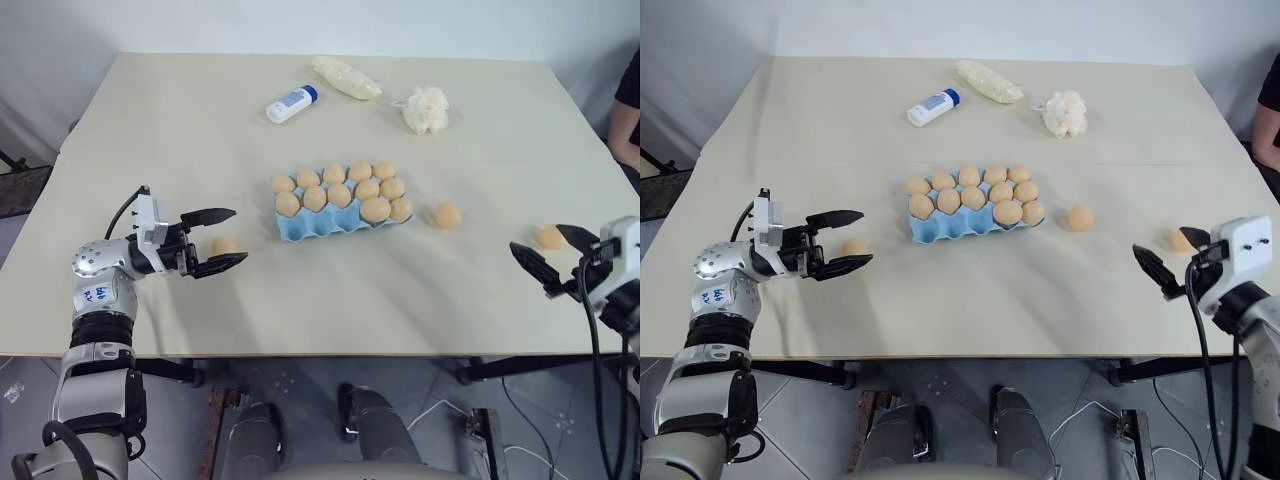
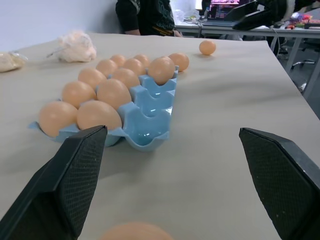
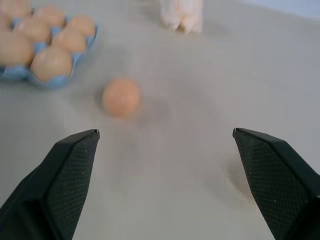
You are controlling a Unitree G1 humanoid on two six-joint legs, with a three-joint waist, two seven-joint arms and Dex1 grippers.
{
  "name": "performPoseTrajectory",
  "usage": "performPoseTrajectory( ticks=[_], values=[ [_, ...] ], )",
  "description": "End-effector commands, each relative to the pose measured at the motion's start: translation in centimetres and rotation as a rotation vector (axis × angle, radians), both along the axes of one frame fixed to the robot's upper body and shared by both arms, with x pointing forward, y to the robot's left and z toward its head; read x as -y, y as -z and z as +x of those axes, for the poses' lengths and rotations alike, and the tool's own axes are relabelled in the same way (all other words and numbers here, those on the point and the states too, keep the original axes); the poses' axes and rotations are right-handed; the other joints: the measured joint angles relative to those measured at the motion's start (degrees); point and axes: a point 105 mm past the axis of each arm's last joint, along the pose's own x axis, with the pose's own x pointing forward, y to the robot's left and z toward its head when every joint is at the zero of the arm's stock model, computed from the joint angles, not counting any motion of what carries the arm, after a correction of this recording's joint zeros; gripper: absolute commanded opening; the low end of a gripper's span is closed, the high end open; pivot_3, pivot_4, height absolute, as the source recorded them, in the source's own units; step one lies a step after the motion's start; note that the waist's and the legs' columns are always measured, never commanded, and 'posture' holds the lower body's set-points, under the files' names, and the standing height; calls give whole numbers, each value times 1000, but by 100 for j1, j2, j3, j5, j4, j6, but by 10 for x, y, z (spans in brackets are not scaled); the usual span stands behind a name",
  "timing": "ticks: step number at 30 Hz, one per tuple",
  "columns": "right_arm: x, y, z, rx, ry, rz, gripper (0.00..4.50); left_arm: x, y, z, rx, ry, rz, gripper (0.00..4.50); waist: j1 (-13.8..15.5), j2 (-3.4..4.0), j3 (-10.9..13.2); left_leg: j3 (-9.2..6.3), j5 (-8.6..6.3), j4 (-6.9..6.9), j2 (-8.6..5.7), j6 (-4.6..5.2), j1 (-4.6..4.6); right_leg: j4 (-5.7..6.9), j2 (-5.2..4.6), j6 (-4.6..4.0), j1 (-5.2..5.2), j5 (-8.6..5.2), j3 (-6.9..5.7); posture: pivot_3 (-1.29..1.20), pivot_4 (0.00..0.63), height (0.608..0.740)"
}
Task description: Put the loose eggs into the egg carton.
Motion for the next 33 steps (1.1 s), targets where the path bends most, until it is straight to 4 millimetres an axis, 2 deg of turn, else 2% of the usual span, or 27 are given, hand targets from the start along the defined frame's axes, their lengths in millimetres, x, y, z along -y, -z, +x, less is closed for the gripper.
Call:
performPoseTrajectory(
  ticks=[1,7,13,19,26,29,33],
  values=[
    [-7,-5,10,43,0,20,4482,-2,-10,-1,44,-11,-13,4500,3,0,0,0,0,-1,0,0,0,0,0,-1,0,0,0,0,150,740],
    [-32,2,52,49,-27,129,4482,0,-11,-2,49,-17,-18,4500,-33,1,1,1,0,0,0,0,-1,4,0,0,-1,0,1,0,150,740],
    [-61,7,87,45,-57,163,4482,-1,-14,-3,58,-24,-20,4500,-89,2,1,-1,1,-3,0,0,-2,13,-1,0,-5,0,-1,0,150,740],
    [-79,26,110,8,-66,124,4482,-7,-14,-8,61,-49,-15,4500,-126,3,1,4,-1,-8,1,-5,-3,14,-1,1,-9,1,-1,0,150,740],
    [-84,39,127,-18,-25,76,4482,-9,-14,-11,61,-65,-16,4500,-131,6,4,3,4,-5,2,-11,-3,21,-3,0,-10,0,-2,0,150,740],
    [-89,37,128,-15,-43,87,3847,-10,-14,-11,62,-70,-15,4500,-139,7,4,3,5,-5,2,-13,-2,24,-3,0,-11,1,0,0,150,740],
    [-93,29,126,6,-63,85,2474,-11,-14,-12,63,-75,-15,4500,-140,8,5,2,6,-10,3,-16,-1,25,-2,0,-12,0,-1,0,150,740]
  ],
)
